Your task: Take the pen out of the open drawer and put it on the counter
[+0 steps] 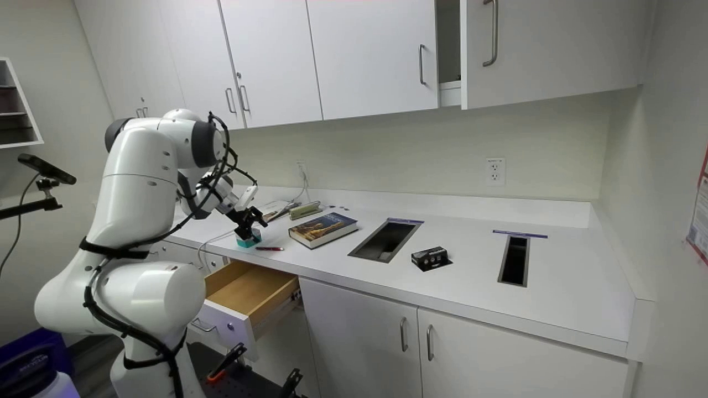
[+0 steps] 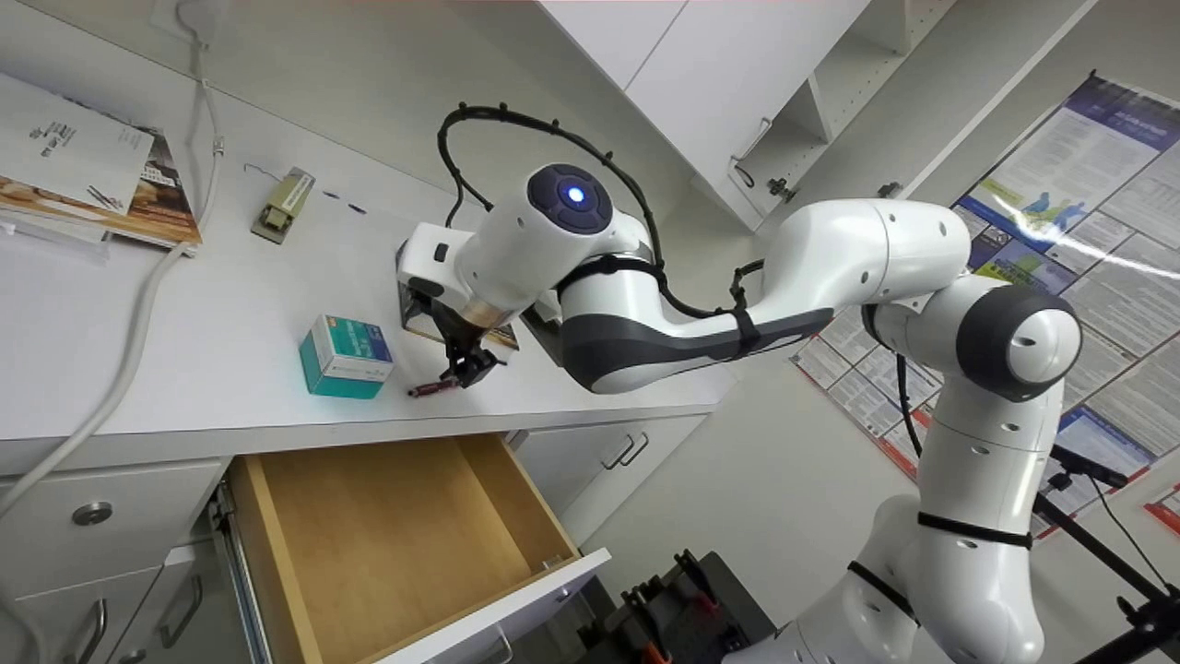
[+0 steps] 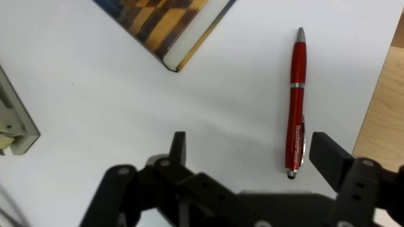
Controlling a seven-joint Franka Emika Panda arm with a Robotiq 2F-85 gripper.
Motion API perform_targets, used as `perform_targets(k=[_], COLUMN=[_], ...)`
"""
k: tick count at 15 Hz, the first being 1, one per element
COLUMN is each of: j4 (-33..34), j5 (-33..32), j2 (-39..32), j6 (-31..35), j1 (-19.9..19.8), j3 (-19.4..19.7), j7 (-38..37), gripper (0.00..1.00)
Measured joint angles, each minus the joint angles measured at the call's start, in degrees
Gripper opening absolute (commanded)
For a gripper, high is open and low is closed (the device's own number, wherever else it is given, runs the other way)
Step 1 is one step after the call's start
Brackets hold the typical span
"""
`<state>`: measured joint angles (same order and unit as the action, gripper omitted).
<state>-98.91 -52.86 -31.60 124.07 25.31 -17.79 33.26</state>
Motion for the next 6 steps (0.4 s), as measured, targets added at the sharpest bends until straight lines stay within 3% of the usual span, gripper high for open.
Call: perform_targets(k=[6], j4=[-4.15], j5=[2.71], j2=[10.19], j6=[-1.02], j1=[-0.07], j3=[-2.93], j7=[2.87], gripper=[1.00])
